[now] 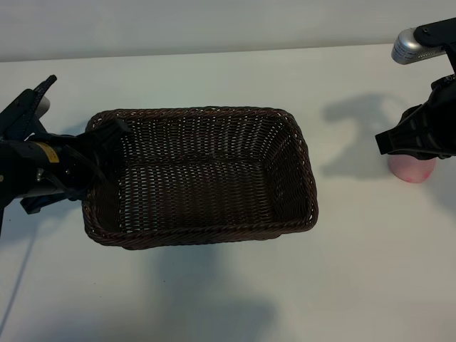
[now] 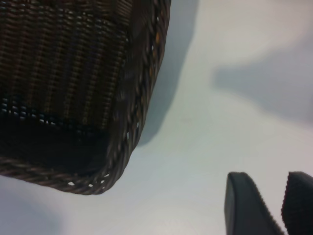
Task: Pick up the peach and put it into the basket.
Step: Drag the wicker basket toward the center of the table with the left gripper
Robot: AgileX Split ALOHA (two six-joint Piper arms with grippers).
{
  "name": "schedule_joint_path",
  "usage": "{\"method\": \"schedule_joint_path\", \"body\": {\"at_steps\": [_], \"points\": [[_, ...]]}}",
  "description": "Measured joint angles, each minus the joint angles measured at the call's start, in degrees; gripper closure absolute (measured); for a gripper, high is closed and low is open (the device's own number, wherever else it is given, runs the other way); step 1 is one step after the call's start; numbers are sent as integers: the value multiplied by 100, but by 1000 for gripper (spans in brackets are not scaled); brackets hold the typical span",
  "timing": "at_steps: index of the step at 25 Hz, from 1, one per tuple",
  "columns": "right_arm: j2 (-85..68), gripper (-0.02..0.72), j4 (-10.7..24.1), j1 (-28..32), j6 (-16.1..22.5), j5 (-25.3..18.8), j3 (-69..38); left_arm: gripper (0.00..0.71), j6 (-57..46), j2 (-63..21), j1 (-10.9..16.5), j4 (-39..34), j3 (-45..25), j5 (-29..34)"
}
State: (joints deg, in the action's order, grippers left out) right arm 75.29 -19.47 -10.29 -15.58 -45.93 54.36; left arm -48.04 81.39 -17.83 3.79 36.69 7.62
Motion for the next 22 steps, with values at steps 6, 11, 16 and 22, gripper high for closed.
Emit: {"method": "schedule_joint_path", "body": {"at_steps": [6,11,16,22], "points": [[0,460,0,0,0,0,0,361,36,0,0,92,298,-58],[0,460,0,0,0,0,0,361,44,0,0,104,615,-58],[0,460,0,0,0,0,0,361,271,0,172,104,791,118],[0,460,0,0,0,0,0,361,720,131,282,200,1116,393]]}}
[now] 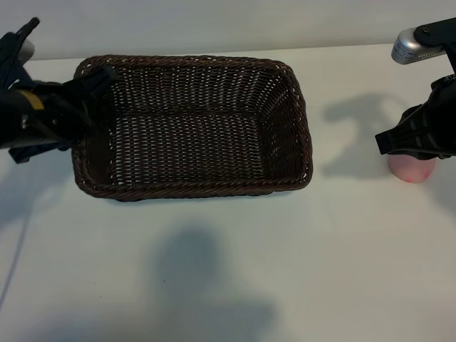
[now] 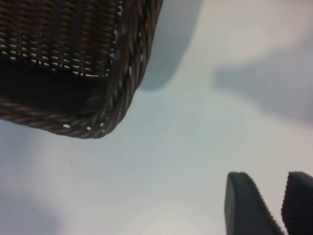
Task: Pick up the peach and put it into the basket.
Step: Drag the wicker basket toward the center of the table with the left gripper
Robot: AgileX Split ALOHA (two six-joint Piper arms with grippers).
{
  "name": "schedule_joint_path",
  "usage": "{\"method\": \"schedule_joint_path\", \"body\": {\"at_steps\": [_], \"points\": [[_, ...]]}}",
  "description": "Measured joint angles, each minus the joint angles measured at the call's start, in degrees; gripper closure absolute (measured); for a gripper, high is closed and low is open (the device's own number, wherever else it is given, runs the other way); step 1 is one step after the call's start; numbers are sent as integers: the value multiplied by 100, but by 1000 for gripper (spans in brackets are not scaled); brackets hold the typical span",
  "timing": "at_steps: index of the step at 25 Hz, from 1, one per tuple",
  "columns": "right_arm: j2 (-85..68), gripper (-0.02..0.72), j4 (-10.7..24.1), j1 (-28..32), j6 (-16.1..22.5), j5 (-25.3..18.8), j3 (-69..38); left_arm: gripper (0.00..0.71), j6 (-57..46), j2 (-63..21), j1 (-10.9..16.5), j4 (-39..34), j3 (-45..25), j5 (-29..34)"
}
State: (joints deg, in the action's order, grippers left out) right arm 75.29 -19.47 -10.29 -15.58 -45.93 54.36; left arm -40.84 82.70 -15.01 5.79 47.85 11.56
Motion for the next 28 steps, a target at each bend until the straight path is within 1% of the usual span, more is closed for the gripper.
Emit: {"method": "schedule_joint_path", "body": {"at_steps": [3,5,7,12,16,19,24,28], "points": [[0,460,0,0,0,0,0,360,501,263,0,412,257,88],[0,460,0,0,0,0,0,360,1027,451,0,904,427,159],[0,460,0,0,0,0,0,360,1709,663,0,1487,595,201],[0,460,0,0,0,0,0,360,3575,1217,0,3285,954,276],[0,460,0,0,0,0,0,360,4556,1627,61,4378,1023,304],[0,460,0,0,0,0,0,360,4865,1878,177,4692,1029,327],[0,460,6,0,0,0,0,360,4952,1970,280,4738,1020,254],[0,460,6,0,0,0,0,360,4897,1970,378,4808,876,211]]}}
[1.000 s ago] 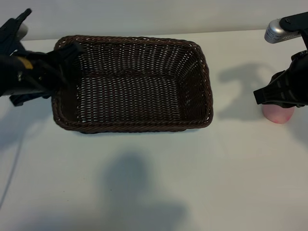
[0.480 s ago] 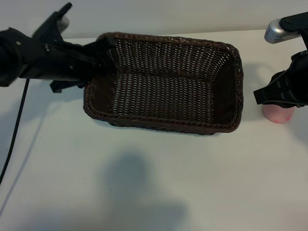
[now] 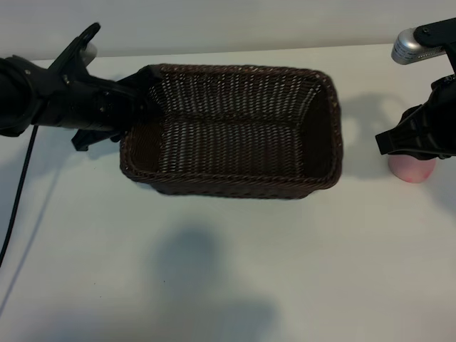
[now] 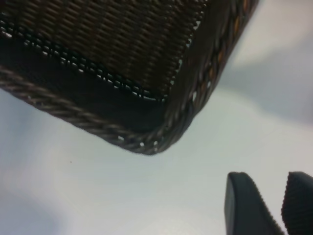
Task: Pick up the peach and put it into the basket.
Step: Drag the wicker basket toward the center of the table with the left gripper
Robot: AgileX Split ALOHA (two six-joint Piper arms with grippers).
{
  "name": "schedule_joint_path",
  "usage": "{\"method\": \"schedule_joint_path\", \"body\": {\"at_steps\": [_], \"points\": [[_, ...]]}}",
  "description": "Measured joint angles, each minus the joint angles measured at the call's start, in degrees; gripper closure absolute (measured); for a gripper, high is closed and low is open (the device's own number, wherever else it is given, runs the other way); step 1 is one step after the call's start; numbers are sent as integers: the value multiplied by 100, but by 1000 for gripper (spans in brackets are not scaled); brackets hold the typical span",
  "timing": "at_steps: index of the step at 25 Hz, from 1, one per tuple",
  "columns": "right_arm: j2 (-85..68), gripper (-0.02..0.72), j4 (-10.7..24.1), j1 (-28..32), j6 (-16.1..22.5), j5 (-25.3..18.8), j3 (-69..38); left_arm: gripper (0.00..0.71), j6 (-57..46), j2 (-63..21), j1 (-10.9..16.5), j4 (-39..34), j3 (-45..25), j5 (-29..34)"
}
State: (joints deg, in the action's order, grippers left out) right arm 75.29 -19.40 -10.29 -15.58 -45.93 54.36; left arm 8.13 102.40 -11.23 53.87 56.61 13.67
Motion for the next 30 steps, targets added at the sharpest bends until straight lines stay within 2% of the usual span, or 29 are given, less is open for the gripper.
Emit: {"method": "schedule_joint_path", "body": {"at_steps": [30], "points": [[0,460,6,0,0,0,0,361,-94,349,76,190,-171,-188]]}}
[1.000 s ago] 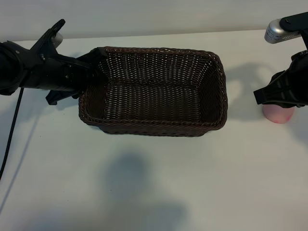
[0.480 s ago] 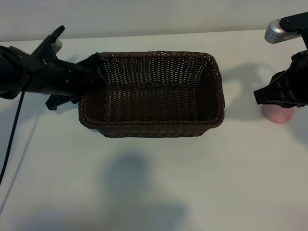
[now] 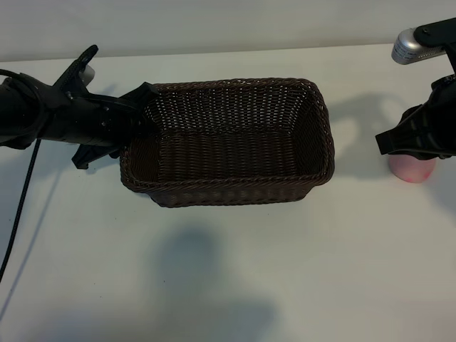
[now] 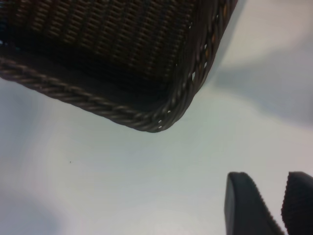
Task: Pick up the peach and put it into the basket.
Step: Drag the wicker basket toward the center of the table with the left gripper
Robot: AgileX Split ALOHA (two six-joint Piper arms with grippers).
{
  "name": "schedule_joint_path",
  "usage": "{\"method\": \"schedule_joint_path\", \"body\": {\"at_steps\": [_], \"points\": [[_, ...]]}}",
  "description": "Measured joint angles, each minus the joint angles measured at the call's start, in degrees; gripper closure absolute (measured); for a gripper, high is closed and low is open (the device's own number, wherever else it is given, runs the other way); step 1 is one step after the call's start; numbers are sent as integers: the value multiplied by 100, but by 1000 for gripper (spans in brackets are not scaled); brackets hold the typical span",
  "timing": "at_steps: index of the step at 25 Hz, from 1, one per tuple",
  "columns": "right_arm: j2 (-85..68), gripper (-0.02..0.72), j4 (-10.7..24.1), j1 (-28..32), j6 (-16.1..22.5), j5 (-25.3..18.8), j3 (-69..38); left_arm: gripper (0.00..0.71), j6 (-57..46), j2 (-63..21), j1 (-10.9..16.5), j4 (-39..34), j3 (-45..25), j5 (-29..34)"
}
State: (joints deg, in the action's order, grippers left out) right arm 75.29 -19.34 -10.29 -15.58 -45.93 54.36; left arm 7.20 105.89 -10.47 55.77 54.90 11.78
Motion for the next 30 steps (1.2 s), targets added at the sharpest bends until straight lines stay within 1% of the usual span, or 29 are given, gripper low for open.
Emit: {"method": "schedule_joint_path", "body": {"at_steps": [8,10,13,15,16,19,24,27,30], "points": [[0,460,0,0,0,0,0,355,10,0,5,0,0,145],[0,460,0,0,0,0,0,297,25,0,5,0,0,210],[0,460,5,0,0,0,0,129,85,-89,5,11,0,297],[0,460,5,0,0,0,0,51,105,-184,5,18,0,310],[0,460,5,0,0,0,0,27,105,-235,5,18,0,317],[0,460,5,0,0,0,0,21,110,-419,5,-29,0,365],[0,460,5,0,0,0,0,66,110,-854,5,-485,13,578],[0,460,5,0,0,0,0,84,110,-1105,5,-1066,197,1040],[0,460,5,0,0,0,0,93,1,-1284,5,-1716,592,1599]]}}
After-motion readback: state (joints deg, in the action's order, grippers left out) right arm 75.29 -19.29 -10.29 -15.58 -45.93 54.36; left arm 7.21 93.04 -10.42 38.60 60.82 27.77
